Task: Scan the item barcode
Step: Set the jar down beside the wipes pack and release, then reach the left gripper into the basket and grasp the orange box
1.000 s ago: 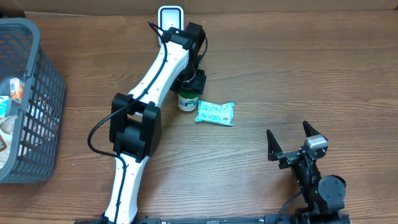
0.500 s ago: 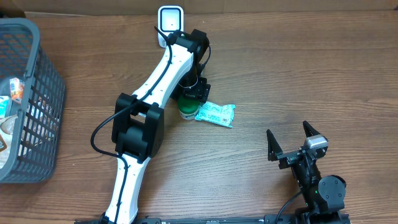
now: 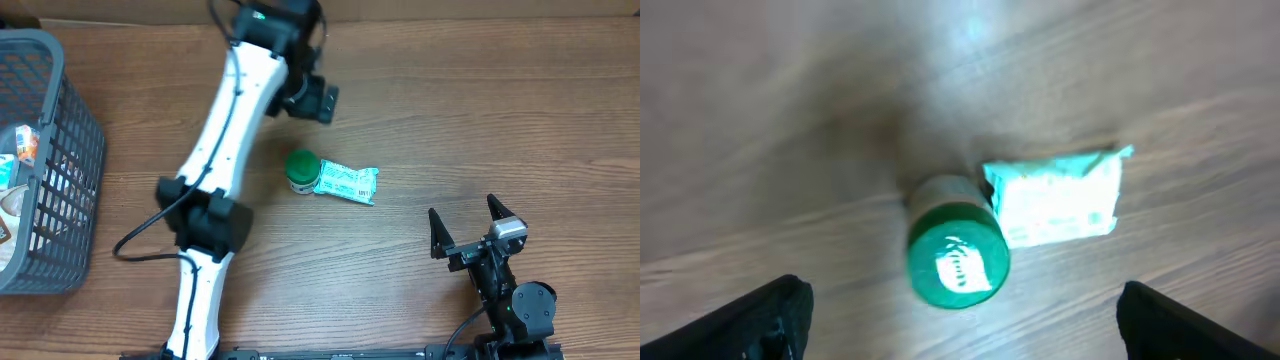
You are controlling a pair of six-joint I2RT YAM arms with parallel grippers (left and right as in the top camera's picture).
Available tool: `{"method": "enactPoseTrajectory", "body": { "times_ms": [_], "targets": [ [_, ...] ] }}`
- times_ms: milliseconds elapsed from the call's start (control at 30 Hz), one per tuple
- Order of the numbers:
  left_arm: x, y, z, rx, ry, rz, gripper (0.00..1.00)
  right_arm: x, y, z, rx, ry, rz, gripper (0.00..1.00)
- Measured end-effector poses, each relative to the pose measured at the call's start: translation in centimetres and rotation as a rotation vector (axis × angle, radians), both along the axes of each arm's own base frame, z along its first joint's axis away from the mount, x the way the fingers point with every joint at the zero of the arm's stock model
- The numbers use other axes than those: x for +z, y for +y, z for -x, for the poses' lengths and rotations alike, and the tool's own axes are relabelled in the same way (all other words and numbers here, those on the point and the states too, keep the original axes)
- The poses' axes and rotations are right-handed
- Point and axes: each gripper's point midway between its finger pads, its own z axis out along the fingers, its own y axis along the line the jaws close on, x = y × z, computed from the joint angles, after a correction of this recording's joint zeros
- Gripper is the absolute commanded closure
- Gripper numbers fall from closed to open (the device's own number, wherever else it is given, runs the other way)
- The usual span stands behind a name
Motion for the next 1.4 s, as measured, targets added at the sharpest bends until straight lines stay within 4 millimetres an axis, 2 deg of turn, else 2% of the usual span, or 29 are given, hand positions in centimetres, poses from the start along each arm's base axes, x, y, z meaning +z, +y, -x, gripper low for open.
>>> {"method": "enactPoseTrajectory", "body": {
  "times_ms": [100, 133, 200, 300, 433, 467, 500, 567, 600, 667, 733, 800, 900, 1000, 1100, 1200, 1300, 1367, 1400],
  "targets": [
    [4.3, 2.8, -0.6, 0.055, -0.104, 0.034, 0.01, 0.0, 0.0, 0.0, 0.000, 0.000, 0.000, 0.00],
    [6.3, 4.6, -0.6, 0.090, -0.151, 0.045, 0.01, 0.0, 0.0, 0.0, 0.000, 0.000, 0.000, 0.00],
    [8.8, 7.2, -0.6, 0.142, -0.210, 0.057, 0.00, 0.0, 0.0, 0.0, 0.000, 0.000, 0.000, 0.00],
    [12.3, 12.4, -0.1, 0.251, -0.299, 0.062, 0.10, 0.0, 0.0, 0.0, 0.000, 0.000, 0.000, 0.00],
    [16.2, 20.3, 1.7, 0.427, -0.404, 0.042, 0.14, 0.0, 0.0, 0.0, 0.000, 0.000, 0.000, 0.00],
    [17.5, 23.9, 2.8, 0.517, -0.441, 0.024, 0.14, 0.0, 0.0, 0.0, 0.000, 0.000, 0.000, 0.00],
    [17.9, 25.4, 3.3, 0.557, -0.453, 0.014, 0.14, 0.0, 0.0, 0.0, 0.000, 0.000, 0.000, 0.00],
    [18.8, 29.9, 5.1, 0.675, -0.483, -0.020, 0.15, 0.0, 0.0, 0.0, 0.000, 0.000, 0.000, 0.00],
    [18.9, 31.3, 5.6, 0.713, -0.486, -0.029, 0.16, 0.0, 0.0, 0.0, 0.000, 0.000, 0.000, 0.00],
    [18.9, 35.9, 7.3, 0.839, -0.489, -0.064, 0.16, 0.0, 0.0, 0.0, 0.000, 0.000, 0.000, 0.00],
    [18.8, 39.2, 8.1, 0.919, -0.505, -0.087, 0.18, 0.0, 0.0, 0.0, 0.000, 0.000, 0.000, 0.00],
    [18.5, 41.6, 8.6, 0.976, -0.517, -0.102, 0.18, 0.0, 0.0, 0.0, 0.000, 0.000, 0.000, 0.00],
    [17.7, 45.0, 8.3, 1.035, -0.531, -0.116, 0.23, 0.0, 0.0, 0.0, 0.000, 0.000, 0.000, 0.00],
    [16.0, 47.0, 6.7, 1.042, -0.528, -0.121, 0.25, 0.0, 0.0, 0.0, 0.000, 0.000, 0.000, 0.00],
    [13.3, 48.7, 4.7, 1.039, -0.498, -0.118, 0.30, 0.0, 0.0, 0.0, 0.000, 0.000, 0.000, 0.00],
    [9.1, 50.1, 3.1, 1.019, -0.422, -0.115, 0.34, 0.0, 0.0, 0.0, 0.000, 0.000, 0.000, 0.00],
    [5.7, 50.8, 2.3, 0.993, -0.352, -0.114, 0.35, 0.0, 0.0, 0.0, 0.000, 0.000, 0.000, 0.00],
    [2.7, 51.3, 1.9, 0.970, -0.289, -0.111, 0.35, 0.0, 0.0, 0.0, 0.000, 0.000, 0.000, 0.00],
    [2.0, 51.3, 1.8, 0.965, -0.272, -0.109, 0.35, 0.0, 0.0, 0.0, 0.000, 0.000, 0.000, 0.00]
  ]
}}
